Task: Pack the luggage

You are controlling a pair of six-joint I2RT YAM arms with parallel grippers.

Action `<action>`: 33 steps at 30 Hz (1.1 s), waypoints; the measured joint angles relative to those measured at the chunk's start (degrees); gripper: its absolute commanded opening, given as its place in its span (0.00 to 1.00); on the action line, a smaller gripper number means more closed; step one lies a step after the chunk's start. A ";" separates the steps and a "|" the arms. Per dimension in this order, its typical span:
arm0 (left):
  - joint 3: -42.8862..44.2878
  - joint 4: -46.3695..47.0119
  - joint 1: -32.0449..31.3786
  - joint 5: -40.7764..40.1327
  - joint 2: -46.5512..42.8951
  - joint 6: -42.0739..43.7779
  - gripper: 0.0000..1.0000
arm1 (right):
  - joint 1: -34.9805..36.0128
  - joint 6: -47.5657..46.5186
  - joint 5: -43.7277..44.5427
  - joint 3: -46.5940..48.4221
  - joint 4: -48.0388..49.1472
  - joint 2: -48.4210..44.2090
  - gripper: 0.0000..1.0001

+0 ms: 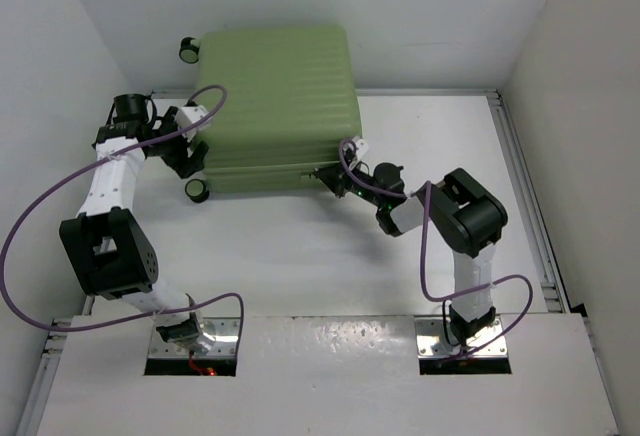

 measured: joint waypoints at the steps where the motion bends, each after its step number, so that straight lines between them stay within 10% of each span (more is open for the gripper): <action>1: 0.00 0.09 -0.02 -0.24 0.00 -0.33 0.71 | 0.22 -0.44 0.37 -0.39 0.13 -0.24 0.00; 15: -0.59 -0.22 -0.31 -2.34 0.46 6.49 0.14 | 0.17 -6.47 4.37 -5.90 0.31 -5.27 0.00; 33: 1.88 -2.16 -0.55 -4.22 2.60 11.30 0.00 | -3.17 -12.24 6.99 -10.51 -2.38 -10.60 0.00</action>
